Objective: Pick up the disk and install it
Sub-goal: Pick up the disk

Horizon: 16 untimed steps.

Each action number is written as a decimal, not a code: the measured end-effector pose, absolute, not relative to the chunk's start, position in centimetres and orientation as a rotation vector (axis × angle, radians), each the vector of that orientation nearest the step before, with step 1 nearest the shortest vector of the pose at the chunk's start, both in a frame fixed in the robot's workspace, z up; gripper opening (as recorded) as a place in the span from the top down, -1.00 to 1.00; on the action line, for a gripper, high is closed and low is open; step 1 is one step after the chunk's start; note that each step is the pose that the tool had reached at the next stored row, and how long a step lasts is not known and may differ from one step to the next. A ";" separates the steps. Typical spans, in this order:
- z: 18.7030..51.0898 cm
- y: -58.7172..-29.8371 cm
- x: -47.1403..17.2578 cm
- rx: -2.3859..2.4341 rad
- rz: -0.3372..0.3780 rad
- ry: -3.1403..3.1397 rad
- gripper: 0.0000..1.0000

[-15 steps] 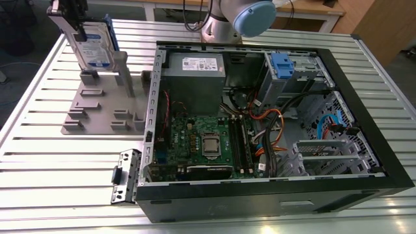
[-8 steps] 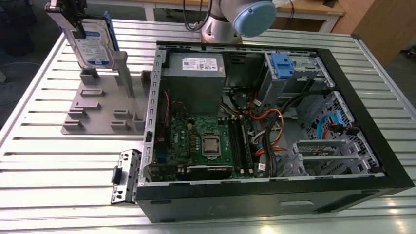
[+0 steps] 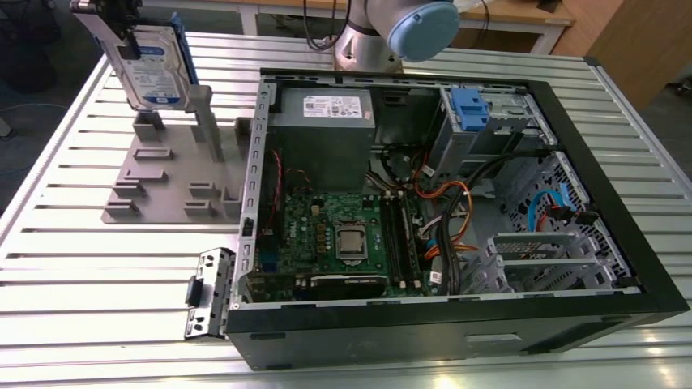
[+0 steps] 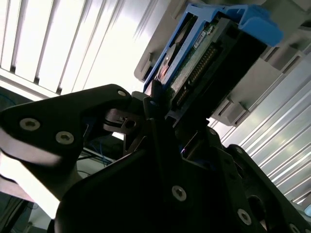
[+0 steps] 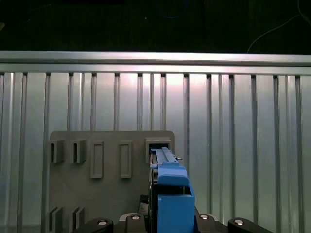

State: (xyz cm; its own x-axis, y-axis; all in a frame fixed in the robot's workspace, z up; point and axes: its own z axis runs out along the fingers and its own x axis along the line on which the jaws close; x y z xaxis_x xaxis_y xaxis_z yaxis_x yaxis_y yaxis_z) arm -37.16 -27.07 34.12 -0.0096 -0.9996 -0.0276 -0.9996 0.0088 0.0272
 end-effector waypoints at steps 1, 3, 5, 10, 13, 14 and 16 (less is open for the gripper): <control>34.2 -27.1 -37.2 -2.211 0.061 2.231 0.27; 34.5 -27.1 -37.2 -2.211 0.061 2.231 0.27; 34.7 -27.1 -37.2 -2.211 0.061 2.231 0.27; 35.3 -27.1 -37.2 -2.211 0.061 2.231 0.27; 35.6 -27.1 -37.2 -2.211 0.061 2.231 0.27; 35.7 -27.1 -37.2 -2.210 0.061 2.231 0.27; 35.9 -27.1 -37.2 -2.211 0.061 2.231 0.27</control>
